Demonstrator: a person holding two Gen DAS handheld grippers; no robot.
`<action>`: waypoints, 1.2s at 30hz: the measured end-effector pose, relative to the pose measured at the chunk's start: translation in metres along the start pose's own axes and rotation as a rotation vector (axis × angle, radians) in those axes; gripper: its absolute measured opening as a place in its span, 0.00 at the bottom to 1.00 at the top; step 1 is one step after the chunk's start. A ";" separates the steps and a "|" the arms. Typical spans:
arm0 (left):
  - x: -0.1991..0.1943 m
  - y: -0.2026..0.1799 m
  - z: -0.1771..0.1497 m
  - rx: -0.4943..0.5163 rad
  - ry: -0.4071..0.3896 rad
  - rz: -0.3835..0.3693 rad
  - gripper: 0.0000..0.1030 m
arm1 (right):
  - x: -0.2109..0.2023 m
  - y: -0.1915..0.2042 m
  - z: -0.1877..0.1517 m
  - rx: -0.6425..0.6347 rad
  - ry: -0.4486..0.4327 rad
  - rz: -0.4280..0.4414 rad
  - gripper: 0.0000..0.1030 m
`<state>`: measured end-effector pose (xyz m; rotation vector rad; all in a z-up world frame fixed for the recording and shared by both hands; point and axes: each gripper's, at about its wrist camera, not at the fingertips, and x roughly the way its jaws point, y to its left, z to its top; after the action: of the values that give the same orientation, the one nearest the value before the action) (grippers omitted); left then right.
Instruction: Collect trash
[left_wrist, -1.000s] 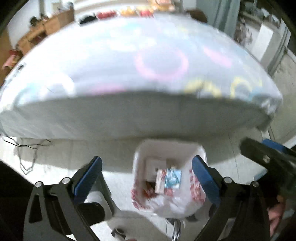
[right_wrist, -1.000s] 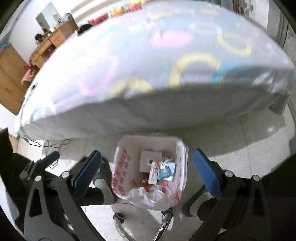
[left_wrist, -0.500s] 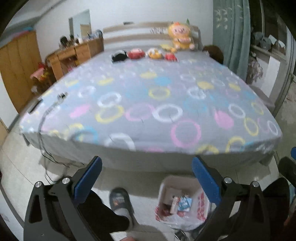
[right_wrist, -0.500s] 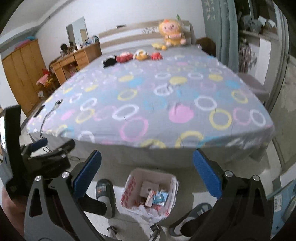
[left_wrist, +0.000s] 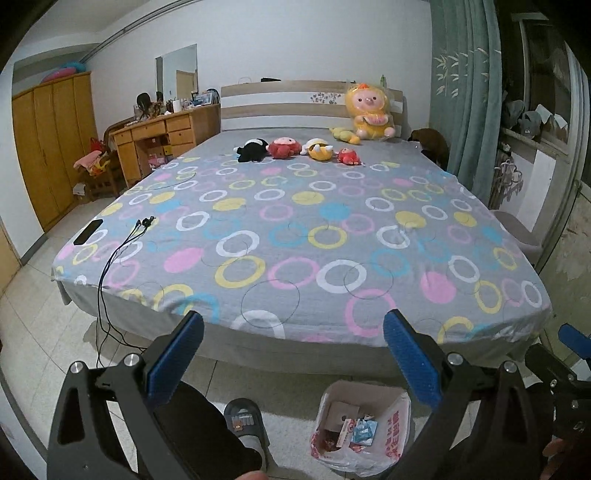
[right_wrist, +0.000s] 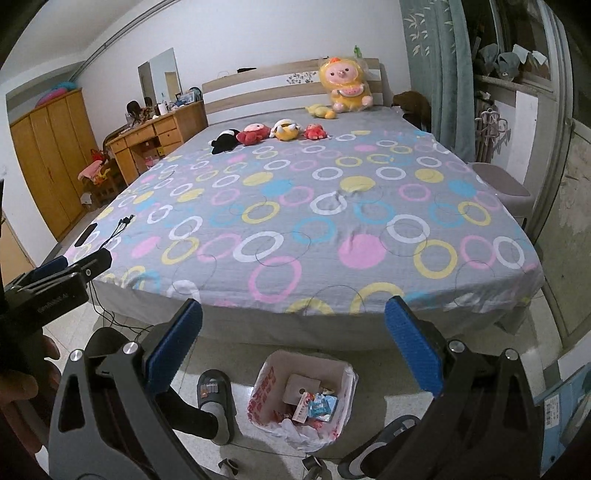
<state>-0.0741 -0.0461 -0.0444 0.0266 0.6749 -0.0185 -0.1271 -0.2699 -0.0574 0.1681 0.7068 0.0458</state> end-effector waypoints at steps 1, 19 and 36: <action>0.000 0.000 0.000 -0.001 0.001 0.000 0.92 | 0.000 0.000 0.000 0.001 0.001 -0.001 0.94; -0.004 0.004 -0.001 -0.011 -0.003 -0.008 0.92 | 0.002 0.000 -0.001 -0.010 -0.001 -0.013 0.94; -0.005 0.007 0.000 -0.070 0.019 -0.025 0.92 | 0.003 -0.003 -0.003 -0.012 0.000 -0.014 0.94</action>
<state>-0.0778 -0.0389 -0.0415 -0.0493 0.6944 -0.0184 -0.1266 -0.2726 -0.0625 0.1515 0.7076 0.0372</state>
